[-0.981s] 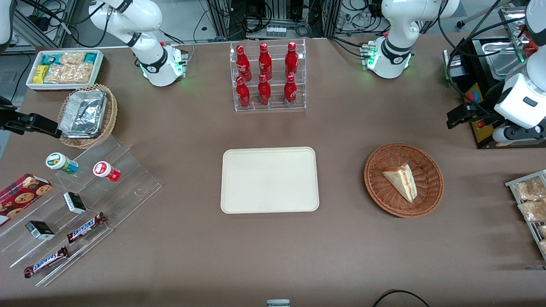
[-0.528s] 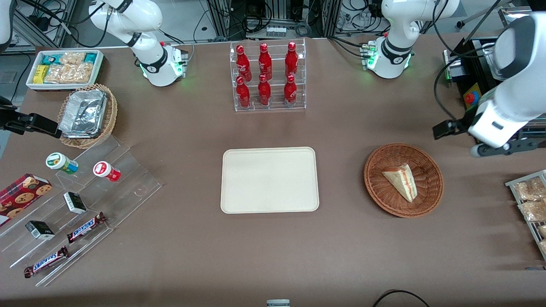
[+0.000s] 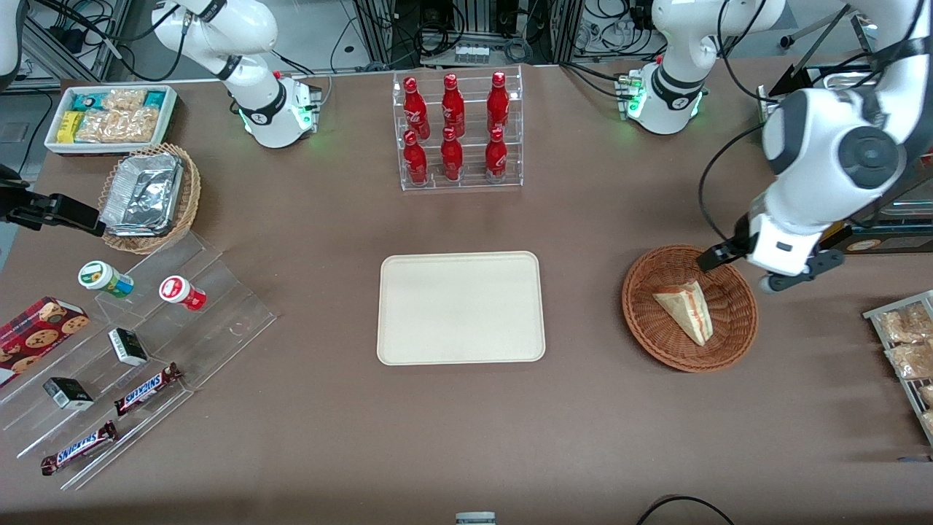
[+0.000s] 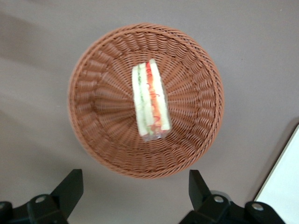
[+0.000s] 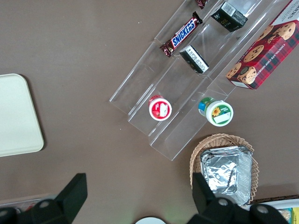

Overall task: Place sandwich from basket to tray
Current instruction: 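Lower the left gripper and close it on the wrapped sandwich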

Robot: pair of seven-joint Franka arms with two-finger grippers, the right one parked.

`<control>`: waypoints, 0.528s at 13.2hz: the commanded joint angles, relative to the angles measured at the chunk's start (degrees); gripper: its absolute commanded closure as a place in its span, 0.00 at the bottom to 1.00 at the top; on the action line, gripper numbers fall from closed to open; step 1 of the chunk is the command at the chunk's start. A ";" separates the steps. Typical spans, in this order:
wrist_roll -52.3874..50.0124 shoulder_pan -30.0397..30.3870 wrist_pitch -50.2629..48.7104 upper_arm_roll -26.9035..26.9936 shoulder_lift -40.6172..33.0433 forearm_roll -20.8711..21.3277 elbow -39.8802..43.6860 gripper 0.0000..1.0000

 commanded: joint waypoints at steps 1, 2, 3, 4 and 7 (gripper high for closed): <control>-2.52 -0.01 5.88 -0.34 -1.74 1.05 -5.08 0.00; -2.70 -0.01 7.55 -0.34 -1.04 1.05 -5.52 0.00; -3.65 -0.01 8.87 -0.34 -0.08 1.05 -5.61 0.00; -4.10 -0.01 10.45 -0.34 0.98 1.05 -5.61 0.00; -4.98 0.17 13.62 -0.25 3.35 1.05 -5.70 0.00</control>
